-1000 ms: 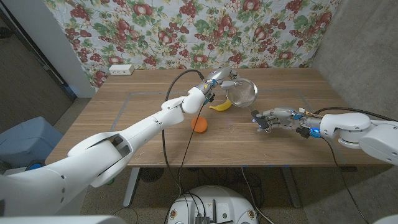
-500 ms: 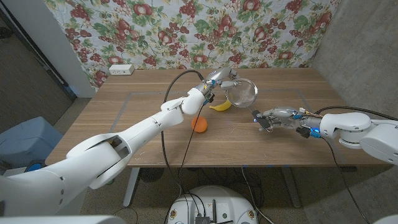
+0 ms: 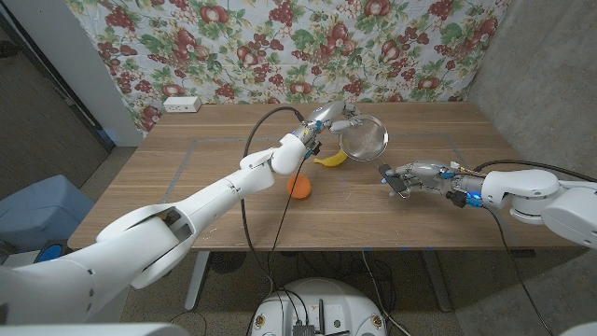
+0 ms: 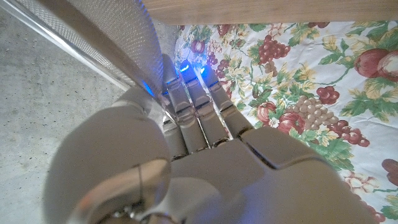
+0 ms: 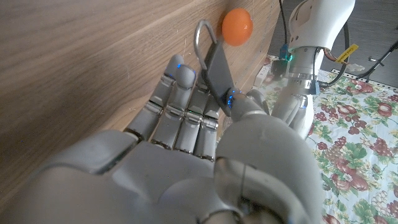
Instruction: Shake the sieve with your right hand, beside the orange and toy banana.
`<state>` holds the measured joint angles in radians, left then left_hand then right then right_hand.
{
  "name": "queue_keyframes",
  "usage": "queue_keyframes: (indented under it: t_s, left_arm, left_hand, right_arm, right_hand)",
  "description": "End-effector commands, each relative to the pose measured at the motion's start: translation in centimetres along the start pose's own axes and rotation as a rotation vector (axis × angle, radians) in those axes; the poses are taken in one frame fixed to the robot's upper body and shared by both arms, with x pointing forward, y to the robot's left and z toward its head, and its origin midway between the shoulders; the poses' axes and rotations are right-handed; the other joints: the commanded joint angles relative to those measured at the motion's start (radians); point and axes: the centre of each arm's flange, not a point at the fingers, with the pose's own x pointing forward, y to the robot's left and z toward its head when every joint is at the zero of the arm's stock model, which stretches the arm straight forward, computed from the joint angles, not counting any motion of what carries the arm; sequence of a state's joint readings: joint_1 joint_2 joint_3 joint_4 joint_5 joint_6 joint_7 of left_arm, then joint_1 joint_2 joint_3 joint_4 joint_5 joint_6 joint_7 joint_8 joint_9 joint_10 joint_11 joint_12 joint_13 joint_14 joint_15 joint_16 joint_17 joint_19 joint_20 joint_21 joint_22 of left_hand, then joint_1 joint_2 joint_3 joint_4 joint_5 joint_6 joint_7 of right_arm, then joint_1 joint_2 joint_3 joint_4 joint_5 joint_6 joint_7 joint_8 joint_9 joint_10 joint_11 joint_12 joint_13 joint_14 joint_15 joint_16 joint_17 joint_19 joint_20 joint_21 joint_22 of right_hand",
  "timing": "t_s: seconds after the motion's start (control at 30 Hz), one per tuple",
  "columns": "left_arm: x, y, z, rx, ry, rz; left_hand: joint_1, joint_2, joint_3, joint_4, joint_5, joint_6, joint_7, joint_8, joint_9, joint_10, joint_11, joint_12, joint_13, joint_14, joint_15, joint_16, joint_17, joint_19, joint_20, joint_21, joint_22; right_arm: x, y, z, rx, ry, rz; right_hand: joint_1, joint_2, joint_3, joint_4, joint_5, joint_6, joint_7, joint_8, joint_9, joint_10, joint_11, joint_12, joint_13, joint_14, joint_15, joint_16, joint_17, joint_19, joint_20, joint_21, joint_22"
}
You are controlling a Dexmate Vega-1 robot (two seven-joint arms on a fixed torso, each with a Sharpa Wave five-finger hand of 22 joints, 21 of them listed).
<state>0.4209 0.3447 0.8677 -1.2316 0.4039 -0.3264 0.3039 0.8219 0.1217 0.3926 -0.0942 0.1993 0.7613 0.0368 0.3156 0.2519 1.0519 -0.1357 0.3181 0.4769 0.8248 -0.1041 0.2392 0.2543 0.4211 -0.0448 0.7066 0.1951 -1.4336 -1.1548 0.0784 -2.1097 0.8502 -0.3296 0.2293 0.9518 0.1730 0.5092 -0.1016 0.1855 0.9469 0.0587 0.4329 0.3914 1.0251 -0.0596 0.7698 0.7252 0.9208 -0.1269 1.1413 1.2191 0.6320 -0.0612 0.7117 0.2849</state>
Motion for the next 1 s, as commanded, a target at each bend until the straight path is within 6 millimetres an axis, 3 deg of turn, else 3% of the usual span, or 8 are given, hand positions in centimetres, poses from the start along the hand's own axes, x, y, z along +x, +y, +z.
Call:
queue_keyframes:
  t_s: [0.03,0.17,0.3,0.4,0.5,1.0]
  left_arm:
    - [-0.5,0.2,-0.4,-0.038,0.009,-0.009]
    - [-0.6,0.3,-0.5,-0.048,0.009,-0.009]
    - [-0.7,0.4,-0.6,-0.062,0.006,-0.009]
    - [-0.8,0.5,-0.7,-0.081,0.0,-0.008]
    - [-1.0,0.5,-0.8,-0.097,-0.003,-0.004]
    - [-1.9,1.4,-1.1,-0.142,-0.016,0.061]
  left_hand:
    - [-0.102,-0.039,-0.019,0.002,-0.006,-0.091,-0.012,-0.062,-0.022,-0.133,0.033,-0.067,-0.027,-0.068,-0.069,-0.027,-0.011,-0.029,0.011,-0.012,-0.002]
    - [-0.169,-0.047,-0.021,-0.006,-0.004,-0.192,-0.015,-0.118,-0.036,-0.259,0.061,-0.119,-0.055,-0.136,-0.033,-0.042,-0.024,-0.066,0.032,-0.028,-0.003]
    - [-0.218,-0.06,-0.022,-0.019,-0.004,-0.269,-0.031,-0.136,-0.045,-0.4,0.079,-0.145,-0.078,-0.183,-0.009,-0.045,-0.035,-0.085,0.043,-0.04,-0.003]
    - [-0.27,-0.081,-0.03,-0.03,-0.009,-0.369,-0.053,-0.142,-0.051,-0.551,0.093,-0.15,-0.106,-0.243,0.006,-0.048,-0.041,-0.11,0.053,-0.055,-0.003]
    - [-0.304,-0.088,-0.034,-0.032,-0.012,-0.432,-0.054,-0.143,-0.055,-0.636,0.113,-0.15,-0.125,-0.283,0.02,-0.049,-0.043,-0.135,0.061,-0.069,-0.003]
    - [-0.335,-0.085,-0.031,-0.036,-0.013,-0.478,-0.062,-0.136,-0.059,-0.711,0.131,-0.146,-0.15,-0.347,0.041,-0.054,-0.046,-0.158,0.07,-0.085,-0.003]
  right_arm:
    - [-0.1,-0.2,-0.3,0.007,-0.006,0.013]
    - [0.0,-0.2,-0.4,0.015,-0.008,0.021]
    - [0.0,-0.3,-0.5,0.021,-0.01,0.027]
    - [0.0,-0.4,-0.7,0.03,-0.006,0.028]
    - [0.0,-0.6,-0.9,0.041,-0.01,0.027]
    - [0.2,-1.0,-1.3,0.072,-0.035,0.016]
  right_hand:
    - [0.038,0.023,0.0,0.005,0.009,0.003,0.007,0.008,0.014,0.025,-0.036,0.02,0.131,0.009,-0.085,0.011,0.007,-0.006,-0.016,0.015,0.004]
    - [0.041,0.025,0.0,0.008,0.01,0.002,0.006,0.011,0.023,0.023,-0.036,0.024,0.136,0.011,-0.084,0.015,0.009,-0.007,-0.017,0.023,0.005]
    - [0.047,0.025,0.001,0.008,0.01,0.002,0.005,0.015,0.032,0.02,-0.036,0.026,0.14,0.013,-0.085,0.02,0.011,-0.007,-0.016,0.031,0.007]
    - [0.055,0.025,0.001,0.006,0.01,0.002,0.007,0.018,0.041,0.024,-0.038,0.027,0.136,0.019,-0.086,0.029,0.013,-0.007,-0.014,0.039,0.008]
    - [0.059,0.026,0.002,0.006,0.01,0.001,0.008,0.02,0.048,0.022,-0.037,0.03,0.14,0.019,-0.086,0.031,0.013,-0.008,-0.014,0.044,0.009]
    - [0.071,0.023,0.003,0.011,0.008,-0.003,0.007,0.032,0.082,0.02,-0.045,0.04,0.149,0.018,-0.085,0.044,0.013,-0.012,-0.018,0.075,0.013]
